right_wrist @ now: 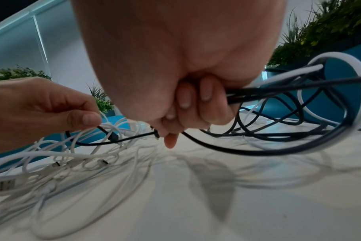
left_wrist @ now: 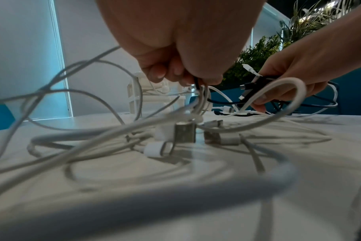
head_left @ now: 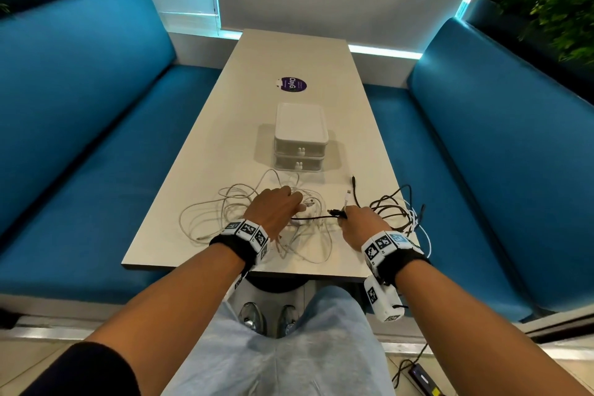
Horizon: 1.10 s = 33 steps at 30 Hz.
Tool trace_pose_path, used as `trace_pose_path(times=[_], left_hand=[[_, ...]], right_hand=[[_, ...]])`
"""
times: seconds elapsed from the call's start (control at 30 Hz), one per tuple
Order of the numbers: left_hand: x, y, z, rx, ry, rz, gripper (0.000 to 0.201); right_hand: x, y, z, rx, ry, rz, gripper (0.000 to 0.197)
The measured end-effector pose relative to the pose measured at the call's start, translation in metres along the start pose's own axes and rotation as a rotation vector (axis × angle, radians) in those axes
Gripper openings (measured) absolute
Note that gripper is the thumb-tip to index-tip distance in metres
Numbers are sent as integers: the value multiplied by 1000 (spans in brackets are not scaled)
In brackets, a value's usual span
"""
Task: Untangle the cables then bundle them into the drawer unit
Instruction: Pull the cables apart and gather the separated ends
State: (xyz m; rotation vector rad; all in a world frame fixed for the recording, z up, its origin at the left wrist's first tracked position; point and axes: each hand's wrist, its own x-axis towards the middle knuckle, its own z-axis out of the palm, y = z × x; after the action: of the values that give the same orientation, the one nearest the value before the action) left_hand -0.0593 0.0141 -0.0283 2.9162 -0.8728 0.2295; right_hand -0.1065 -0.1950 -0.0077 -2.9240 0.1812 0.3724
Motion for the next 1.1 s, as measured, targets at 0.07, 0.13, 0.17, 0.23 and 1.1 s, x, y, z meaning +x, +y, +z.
trace_pose_path(times=[0.07, 0.13, 0.17, 0.23, 1.1], left_hand=[[1, 0, 0, 4, -4, 0, 12], [2, -1, -1, 1, -2, 2, 11], [2, 0, -1, -6, -1, 2, 13], [1, 0, -2, -28, -7, 12, 14], [-1, 10, -22, 107, -34, -32, 13]], right_hand=[[0, -1, 0, -1, 0, 0, 27], [-1, -1, 0, -1, 3, -1, 28], [-1, 0, 0, 0, 5, -3, 28], [-1, 0, 0, 0, 10, -9, 29], [-4, -8, -6, -5, 67, -24, 30]])
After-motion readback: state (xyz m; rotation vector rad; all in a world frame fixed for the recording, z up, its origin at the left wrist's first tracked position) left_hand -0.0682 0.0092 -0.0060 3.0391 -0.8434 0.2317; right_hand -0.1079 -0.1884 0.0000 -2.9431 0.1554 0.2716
